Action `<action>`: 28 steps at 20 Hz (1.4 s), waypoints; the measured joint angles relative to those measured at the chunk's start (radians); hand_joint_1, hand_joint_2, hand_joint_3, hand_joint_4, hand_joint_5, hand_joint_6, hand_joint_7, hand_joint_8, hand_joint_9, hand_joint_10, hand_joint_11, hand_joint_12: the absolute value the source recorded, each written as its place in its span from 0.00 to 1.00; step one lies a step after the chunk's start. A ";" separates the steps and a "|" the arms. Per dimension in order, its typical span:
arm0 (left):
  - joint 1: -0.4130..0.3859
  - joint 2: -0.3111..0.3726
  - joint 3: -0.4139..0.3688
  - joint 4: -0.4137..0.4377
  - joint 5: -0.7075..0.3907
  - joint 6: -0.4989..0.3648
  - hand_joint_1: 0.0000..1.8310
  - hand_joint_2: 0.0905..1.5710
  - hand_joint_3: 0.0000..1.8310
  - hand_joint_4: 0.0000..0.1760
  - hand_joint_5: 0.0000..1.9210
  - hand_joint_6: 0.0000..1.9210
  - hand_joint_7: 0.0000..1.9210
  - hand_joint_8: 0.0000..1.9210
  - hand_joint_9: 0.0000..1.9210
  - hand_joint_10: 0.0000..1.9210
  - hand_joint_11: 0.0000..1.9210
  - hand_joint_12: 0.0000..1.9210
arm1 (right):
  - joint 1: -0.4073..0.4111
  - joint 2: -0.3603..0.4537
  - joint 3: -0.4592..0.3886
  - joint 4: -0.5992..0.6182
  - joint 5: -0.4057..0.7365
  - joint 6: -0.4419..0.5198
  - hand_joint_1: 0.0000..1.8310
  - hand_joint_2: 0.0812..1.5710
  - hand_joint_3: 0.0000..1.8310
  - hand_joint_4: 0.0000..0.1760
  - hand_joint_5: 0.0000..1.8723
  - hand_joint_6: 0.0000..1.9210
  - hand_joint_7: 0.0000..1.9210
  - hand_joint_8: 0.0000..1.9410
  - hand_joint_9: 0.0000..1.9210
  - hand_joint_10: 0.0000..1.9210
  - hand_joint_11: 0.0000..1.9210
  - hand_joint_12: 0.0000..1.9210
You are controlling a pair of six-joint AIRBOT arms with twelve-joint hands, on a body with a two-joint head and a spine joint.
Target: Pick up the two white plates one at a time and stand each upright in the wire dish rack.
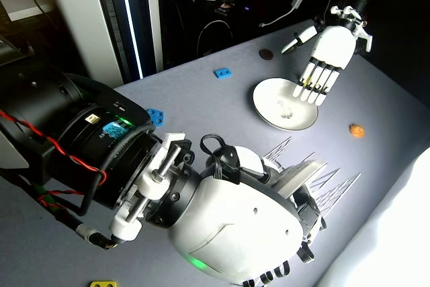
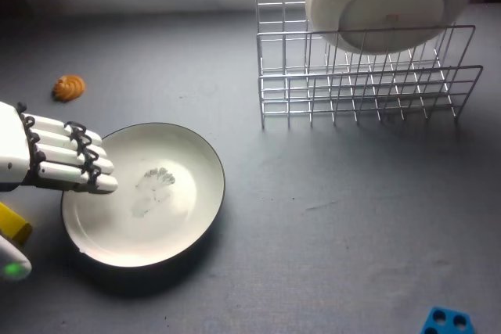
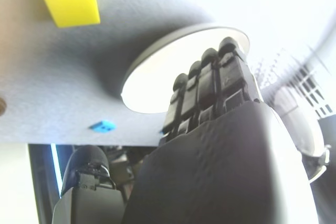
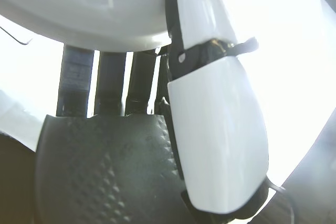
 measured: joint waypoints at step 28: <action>0.018 -0.008 0.023 -0.005 0.013 0.011 0.00 0.65 0.00 0.00 0.00 0.00 0.00 0.00 0.00 0.00 0.00 0.00 | -0.099 -0.050 0.068 0.023 0.071 -0.010 0.65 0.74 0.00 0.03 0.45 0.66 0.45 0.56 0.48 0.16 0.32 0.58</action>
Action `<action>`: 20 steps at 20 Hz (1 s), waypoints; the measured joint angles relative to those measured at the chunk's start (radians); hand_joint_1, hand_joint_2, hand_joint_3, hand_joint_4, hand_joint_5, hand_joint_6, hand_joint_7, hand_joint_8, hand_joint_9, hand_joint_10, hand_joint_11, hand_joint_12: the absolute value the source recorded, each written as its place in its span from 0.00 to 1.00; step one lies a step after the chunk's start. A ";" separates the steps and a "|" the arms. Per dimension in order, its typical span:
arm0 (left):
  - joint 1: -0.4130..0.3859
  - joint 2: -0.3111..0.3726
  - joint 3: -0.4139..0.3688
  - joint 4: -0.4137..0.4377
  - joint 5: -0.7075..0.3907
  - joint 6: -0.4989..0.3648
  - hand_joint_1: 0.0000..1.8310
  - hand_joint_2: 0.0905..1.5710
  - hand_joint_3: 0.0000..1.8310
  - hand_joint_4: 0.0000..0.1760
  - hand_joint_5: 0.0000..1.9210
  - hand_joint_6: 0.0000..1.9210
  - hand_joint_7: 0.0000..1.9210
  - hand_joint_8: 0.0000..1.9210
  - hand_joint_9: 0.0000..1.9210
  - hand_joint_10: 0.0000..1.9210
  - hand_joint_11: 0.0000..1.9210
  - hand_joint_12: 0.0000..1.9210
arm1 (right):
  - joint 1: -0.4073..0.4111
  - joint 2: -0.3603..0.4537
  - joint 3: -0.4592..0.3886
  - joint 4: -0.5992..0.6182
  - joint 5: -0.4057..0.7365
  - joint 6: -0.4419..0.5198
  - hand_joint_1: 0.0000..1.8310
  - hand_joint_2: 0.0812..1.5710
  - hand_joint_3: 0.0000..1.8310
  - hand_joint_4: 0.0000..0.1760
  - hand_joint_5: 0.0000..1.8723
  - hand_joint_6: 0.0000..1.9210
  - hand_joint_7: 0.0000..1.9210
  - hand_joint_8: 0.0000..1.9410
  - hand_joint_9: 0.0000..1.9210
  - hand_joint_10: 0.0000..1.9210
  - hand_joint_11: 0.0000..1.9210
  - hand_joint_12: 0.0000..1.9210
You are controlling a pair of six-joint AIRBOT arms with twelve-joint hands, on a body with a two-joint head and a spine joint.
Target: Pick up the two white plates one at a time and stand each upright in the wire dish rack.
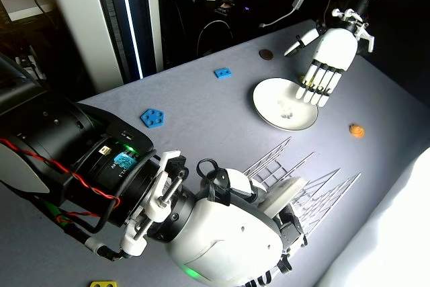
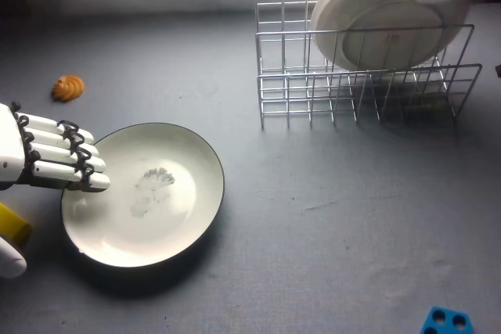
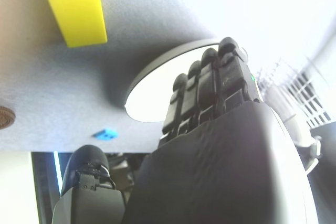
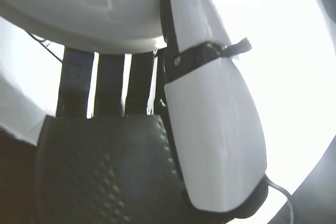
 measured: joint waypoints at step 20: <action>0.013 -0.007 0.006 -0.002 0.004 0.000 0.00 0.65 0.00 0.00 0.00 0.00 0.00 0.00 0.00 0.00 0.00 0.00 | 0.009 -0.003 -0.003 0.004 0.028 -0.003 0.59 0.68 0.01 0.00 0.28 0.00 0.28 0.00 0.25 0.00 0.01 0.58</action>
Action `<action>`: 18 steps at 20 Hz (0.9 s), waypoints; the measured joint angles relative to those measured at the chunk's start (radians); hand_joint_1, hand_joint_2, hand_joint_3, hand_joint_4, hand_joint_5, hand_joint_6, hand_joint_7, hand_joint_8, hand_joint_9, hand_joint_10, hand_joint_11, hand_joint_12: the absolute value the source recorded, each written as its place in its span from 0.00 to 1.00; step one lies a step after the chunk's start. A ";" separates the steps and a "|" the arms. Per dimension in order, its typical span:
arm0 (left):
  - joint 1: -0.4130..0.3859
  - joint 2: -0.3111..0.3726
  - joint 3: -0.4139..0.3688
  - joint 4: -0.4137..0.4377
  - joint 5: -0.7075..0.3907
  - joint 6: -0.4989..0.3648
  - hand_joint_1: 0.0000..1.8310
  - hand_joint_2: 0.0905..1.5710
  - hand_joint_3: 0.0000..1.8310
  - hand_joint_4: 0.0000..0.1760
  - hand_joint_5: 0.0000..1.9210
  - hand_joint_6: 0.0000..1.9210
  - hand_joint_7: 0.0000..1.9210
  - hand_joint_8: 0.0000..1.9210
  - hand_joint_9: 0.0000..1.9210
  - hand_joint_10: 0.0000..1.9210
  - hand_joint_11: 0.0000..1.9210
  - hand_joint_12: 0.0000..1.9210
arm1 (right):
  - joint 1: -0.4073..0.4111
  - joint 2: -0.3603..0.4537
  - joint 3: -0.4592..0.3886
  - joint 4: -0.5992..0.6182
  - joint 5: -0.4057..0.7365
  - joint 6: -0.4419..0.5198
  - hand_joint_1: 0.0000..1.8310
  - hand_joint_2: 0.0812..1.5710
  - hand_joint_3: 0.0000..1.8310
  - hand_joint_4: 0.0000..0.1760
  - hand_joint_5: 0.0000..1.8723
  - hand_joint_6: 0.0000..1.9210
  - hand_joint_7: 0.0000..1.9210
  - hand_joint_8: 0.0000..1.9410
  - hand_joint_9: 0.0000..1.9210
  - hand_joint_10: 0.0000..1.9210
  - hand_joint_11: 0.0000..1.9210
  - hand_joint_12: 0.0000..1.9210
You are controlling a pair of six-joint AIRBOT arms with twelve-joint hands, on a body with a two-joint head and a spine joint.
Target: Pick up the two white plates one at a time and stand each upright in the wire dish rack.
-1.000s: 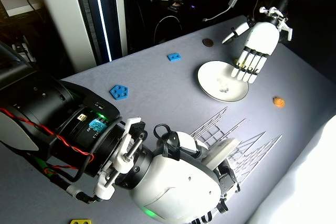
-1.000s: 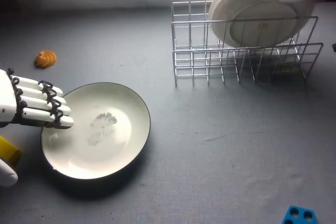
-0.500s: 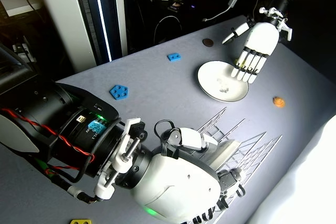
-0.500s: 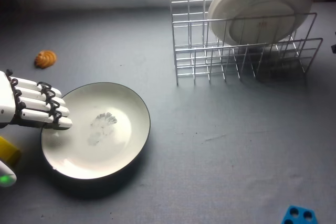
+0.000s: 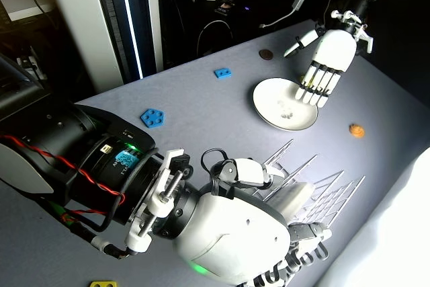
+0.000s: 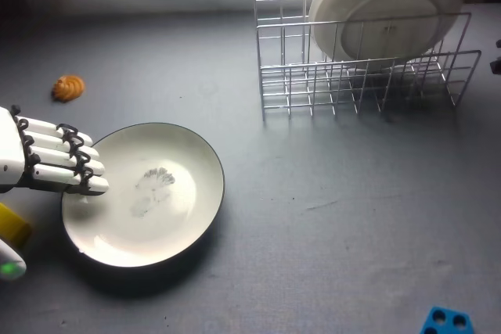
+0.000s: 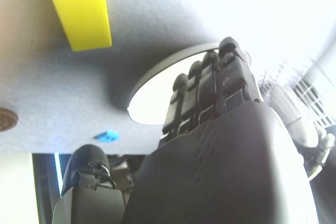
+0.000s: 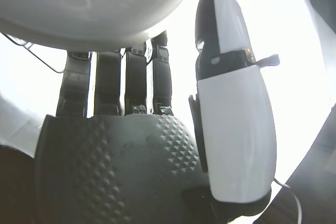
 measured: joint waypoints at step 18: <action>0.020 -0.005 0.011 -0.013 -0.003 0.002 0.00 0.65 0.00 0.00 0.00 0.00 0.00 0.00 0.00 0.00 0.00 0.00 | 0.143 0.023 -0.159 -0.294 0.233 -0.231 0.58 0.67 0.00 0.00 0.28 0.00 0.29 0.00 0.27 0.00 0.03 0.56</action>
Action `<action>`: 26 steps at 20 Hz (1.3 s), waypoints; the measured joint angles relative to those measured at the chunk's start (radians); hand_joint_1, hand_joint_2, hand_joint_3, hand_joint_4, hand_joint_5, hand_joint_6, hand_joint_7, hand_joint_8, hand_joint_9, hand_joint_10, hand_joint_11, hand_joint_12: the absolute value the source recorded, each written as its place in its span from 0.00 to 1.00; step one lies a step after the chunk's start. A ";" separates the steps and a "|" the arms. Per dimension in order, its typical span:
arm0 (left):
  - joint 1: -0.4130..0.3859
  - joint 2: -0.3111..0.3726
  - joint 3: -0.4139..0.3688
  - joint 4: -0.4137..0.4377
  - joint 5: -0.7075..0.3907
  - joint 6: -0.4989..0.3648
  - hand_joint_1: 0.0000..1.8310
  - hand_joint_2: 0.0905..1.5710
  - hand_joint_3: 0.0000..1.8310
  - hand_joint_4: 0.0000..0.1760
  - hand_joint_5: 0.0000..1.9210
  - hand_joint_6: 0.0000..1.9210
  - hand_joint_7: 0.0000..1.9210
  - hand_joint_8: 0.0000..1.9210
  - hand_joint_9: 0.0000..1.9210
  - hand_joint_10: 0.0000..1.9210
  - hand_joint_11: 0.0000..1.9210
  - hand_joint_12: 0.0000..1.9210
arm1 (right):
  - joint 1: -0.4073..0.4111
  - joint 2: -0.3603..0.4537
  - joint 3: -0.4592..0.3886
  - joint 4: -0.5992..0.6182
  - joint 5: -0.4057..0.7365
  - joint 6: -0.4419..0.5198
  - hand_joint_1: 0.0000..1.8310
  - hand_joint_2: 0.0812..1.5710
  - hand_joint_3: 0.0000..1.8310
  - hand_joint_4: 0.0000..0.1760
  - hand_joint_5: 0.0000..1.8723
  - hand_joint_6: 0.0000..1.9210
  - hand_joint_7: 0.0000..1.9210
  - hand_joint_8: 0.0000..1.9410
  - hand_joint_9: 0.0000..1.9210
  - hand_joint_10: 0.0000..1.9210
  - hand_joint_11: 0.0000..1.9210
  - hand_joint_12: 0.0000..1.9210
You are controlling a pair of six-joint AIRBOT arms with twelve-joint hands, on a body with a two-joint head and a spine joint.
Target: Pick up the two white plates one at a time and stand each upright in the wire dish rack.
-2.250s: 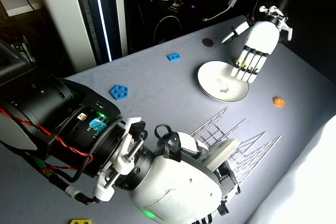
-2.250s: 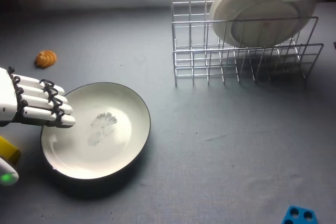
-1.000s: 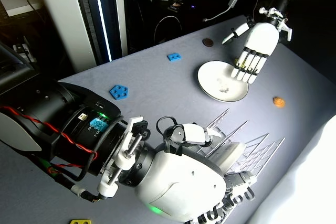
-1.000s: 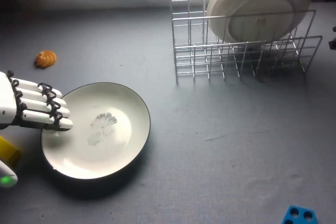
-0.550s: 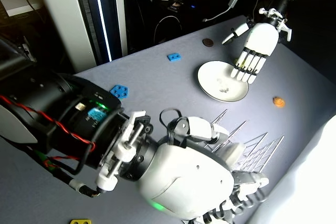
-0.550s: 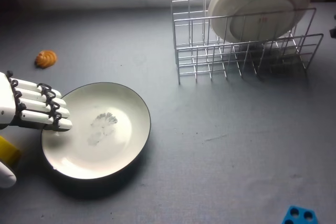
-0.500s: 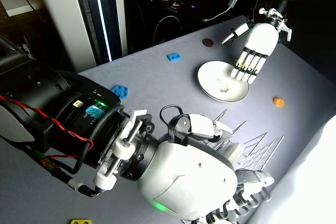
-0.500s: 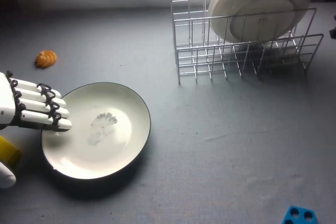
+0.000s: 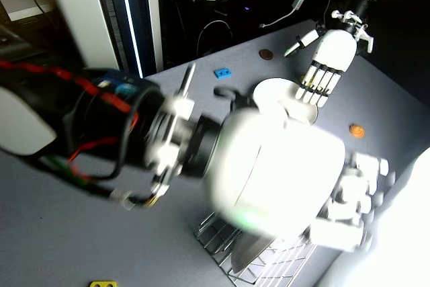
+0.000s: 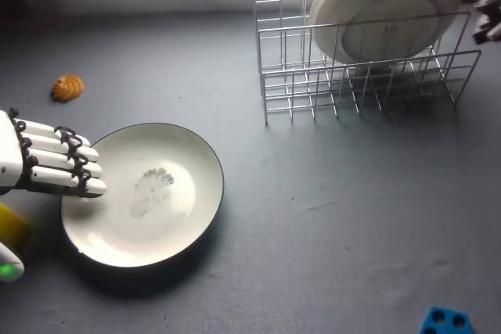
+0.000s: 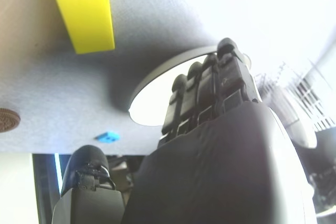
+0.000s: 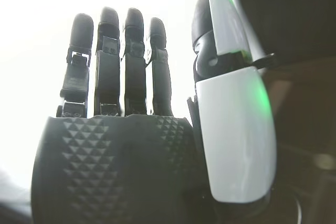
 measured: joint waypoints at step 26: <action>0.125 -0.026 0.032 -0.055 0.004 -0.031 0.00 0.66 0.00 0.00 0.00 0.00 0.00 0.00 0.00 0.00 0.00 0.00 | -0.192 -0.446 -0.082 0.133 -0.127 -1.134 0.54 0.43 0.01 0.49 0.00 0.00 0.00 0.00 0.00 0.00 0.00 0.00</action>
